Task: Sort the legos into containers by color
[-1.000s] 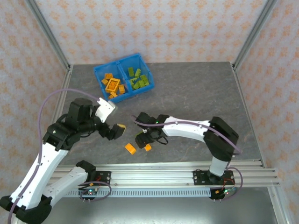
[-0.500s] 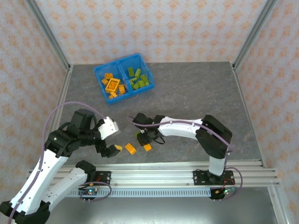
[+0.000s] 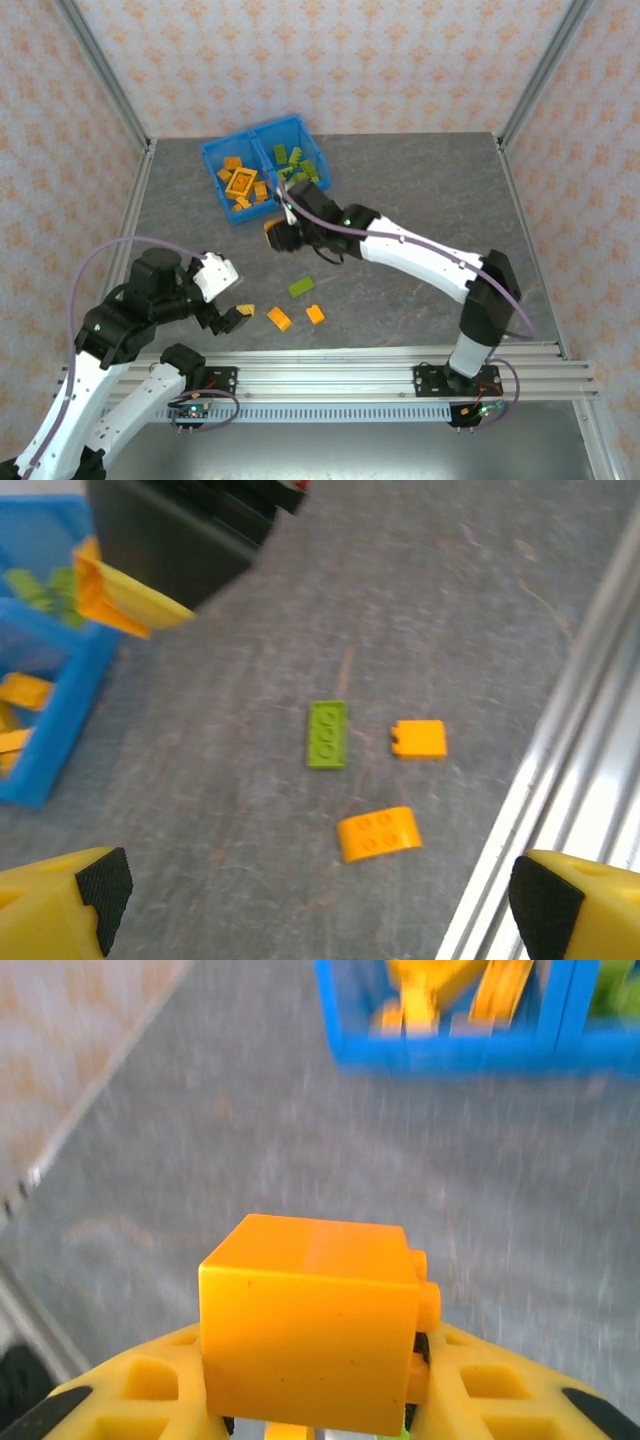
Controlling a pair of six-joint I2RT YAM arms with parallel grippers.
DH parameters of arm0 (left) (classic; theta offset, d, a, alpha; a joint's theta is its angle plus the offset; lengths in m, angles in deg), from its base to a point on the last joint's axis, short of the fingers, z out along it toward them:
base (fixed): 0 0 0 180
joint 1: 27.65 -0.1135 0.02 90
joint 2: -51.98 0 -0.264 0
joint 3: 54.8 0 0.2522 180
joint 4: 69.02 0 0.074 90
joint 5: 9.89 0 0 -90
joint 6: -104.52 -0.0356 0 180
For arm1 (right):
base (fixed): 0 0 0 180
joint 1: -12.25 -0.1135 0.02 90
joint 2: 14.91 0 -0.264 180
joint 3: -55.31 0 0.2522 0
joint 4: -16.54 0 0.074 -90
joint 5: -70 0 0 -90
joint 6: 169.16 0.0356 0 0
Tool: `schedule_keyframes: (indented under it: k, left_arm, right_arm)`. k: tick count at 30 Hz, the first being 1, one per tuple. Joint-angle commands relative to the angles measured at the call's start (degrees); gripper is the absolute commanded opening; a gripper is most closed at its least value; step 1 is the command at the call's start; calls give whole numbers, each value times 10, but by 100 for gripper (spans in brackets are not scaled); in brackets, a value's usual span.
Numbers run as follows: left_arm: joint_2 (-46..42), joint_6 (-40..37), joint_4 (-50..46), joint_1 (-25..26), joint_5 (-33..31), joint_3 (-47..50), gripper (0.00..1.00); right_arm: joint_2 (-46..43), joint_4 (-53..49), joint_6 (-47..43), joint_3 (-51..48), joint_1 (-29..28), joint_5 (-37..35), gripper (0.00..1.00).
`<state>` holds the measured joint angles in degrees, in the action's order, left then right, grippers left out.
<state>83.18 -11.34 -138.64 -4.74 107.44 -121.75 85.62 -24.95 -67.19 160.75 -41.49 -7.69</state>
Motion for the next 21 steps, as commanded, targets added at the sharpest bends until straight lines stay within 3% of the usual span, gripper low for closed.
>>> schedule_keyframes:
  k: [1,9,14,21]
  left_arm:
    - [-24,113,36,5,-117,-8,100]
    - [-80,279,30,5,-311,20,100]
    - [-84,369,56,4,-354,44,100]
    - [-46,422,48,5,-384,38,100]
  right_arm:
    - [94,27,-6,96,23,-17,24]
    - [359,-20,54,422,60,-30,25]
    - [527,-52,80,645,61,-16,26]
    - [575,43,129,663,62,-13,37]
